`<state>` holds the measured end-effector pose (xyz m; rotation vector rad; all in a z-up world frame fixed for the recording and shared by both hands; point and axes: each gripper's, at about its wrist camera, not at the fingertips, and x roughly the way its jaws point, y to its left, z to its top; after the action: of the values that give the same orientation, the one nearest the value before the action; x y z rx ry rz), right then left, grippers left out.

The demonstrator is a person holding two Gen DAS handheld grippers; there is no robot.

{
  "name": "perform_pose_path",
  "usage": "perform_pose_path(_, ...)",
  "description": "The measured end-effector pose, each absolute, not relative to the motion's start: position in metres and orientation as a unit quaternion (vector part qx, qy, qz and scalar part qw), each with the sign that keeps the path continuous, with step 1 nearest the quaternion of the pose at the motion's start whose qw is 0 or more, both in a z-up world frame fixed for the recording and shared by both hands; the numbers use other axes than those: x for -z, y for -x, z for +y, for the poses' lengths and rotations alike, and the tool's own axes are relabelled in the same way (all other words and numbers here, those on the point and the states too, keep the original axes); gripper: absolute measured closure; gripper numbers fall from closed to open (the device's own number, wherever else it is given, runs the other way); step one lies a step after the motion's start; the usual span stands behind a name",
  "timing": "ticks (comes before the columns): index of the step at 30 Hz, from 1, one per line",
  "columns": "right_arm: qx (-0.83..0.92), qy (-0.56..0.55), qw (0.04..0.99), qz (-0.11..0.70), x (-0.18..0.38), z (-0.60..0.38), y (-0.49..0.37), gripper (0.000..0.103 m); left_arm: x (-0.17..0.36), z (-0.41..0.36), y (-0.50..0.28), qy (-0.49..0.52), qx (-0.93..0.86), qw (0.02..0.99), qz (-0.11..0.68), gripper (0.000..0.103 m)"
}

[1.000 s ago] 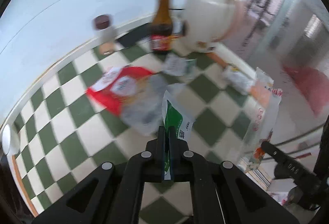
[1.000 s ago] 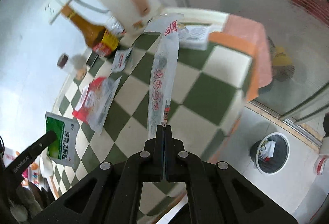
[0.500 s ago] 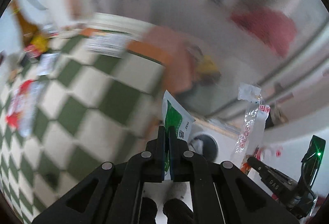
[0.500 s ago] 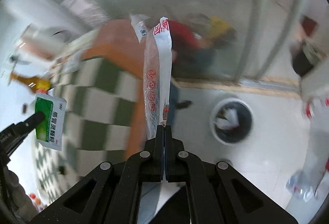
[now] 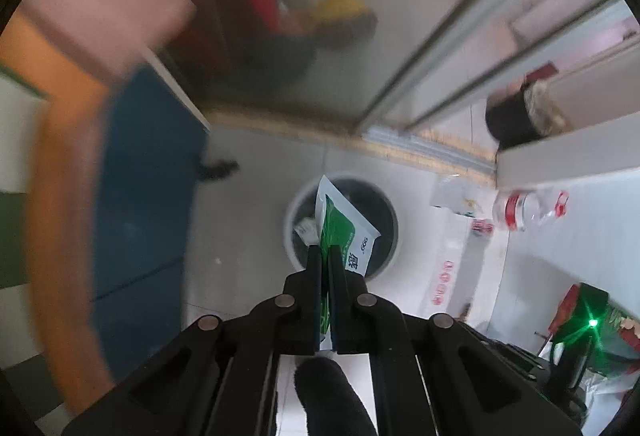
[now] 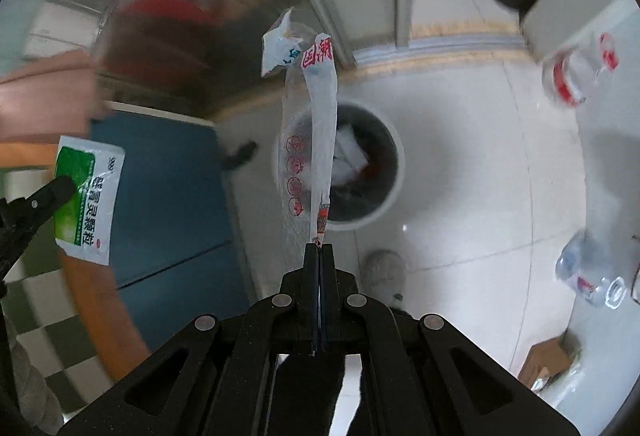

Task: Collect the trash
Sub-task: 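Carry sachet and clear wrapper to the bin and open both tools to drop them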

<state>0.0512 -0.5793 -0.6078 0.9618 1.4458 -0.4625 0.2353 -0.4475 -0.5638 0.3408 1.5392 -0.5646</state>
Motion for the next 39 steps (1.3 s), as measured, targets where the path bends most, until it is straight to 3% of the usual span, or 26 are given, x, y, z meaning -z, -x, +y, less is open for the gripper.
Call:
perform_pose_path(5, 0.165, -0.444, 0.574, 0.668, 0.739, -0.591, -0.050, 0.103, 0.681, -0.471, -0.227, -0.166, 0.256, 0.616, 0.726, 0.102)
perform_pose_path(6, 0.156, -0.444, 0.559, 0.682, 0.786, -0.593, -0.051, 0.103, 0.706, -0.474, -0.226, -0.173, 0.256, 0.604, 0.735, 0.102)
perform_pose_path(9, 0.153, -0.444, 0.548, 0.693, 0.827, -0.596, -0.050, 0.103, 0.765, -0.485, -0.221, -0.193, 0.255, 0.577, 0.751, 0.102)
perform_pose_path(11, 0.147, -0.444, 0.539, 0.700, 0.864, -0.598, -0.053, 0.103, 0.788, -0.490, -0.216, -0.205, 0.260, 0.565, 0.756, 0.097)
perform_pose_path(16, 0.138, -0.437, 0.536, 0.709, 0.895, -0.596, -0.057, 0.102, 0.828, -0.496, -0.213, -0.232, 0.266, 0.541, 0.763, 0.094)
perform_pose_path(18, 0.143, -0.431, 0.533, 0.714, 0.904, -0.596, -0.061, 0.100, 0.829, -0.493, -0.214, -0.237, 0.262, 0.545, 0.760, 0.083)
perform_pose_path(19, 0.143, -0.431, 0.533, 0.714, 0.904, -0.596, -0.061, 0.092, 0.826, -0.492, -0.214, -0.238, 0.262, 0.553, 0.754, 0.065)
perform_pose_path(20, 0.147, -0.432, 0.536, 0.710, 0.903, -0.598, -0.061, 0.082, 0.824, -0.492, -0.215, -0.239, 0.260, 0.560, 0.749, 0.036)
perform_pose_path(22, 0.153, -0.430, 0.541, 0.706, 0.897, -0.598, -0.061, 0.039, 0.817, -0.487, -0.217, -0.239, 0.255, 0.579, 0.737, 0.008)
perform_pose_path(24, 0.165, -0.425, 0.554, 0.696, 0.886, -0.600, -0.060, 0.027, 0.810, -0.481, -0.217, -0.242, 0.248, 0.592, 0.727, 0.007)
perform_pose_path(26, 0.180, -0.405, 0.577, 0.686, 0.870, -0.600, -0.060, 0.021, 0.799, -0.475, -0.216, -0.246, 0.241, 0.609, 0.715, 0.004)
perform_pose_path(28, 0.200, -0.371, 0.607, 0.674, 0.851, -0.602, -0.060, 0.002, 0.789, -0.471, -0.215, -0.254, 0.239, 0.631, 0.694, 0.004)
perform_pose_path(39, 0.247, -0.292, 0.665, 0.641, 0.784, -0.595, -0.058, 0.000, 0.714, -0.450, -0.201, -0.262, 0.221, 0.691, 0.636, 0.004)
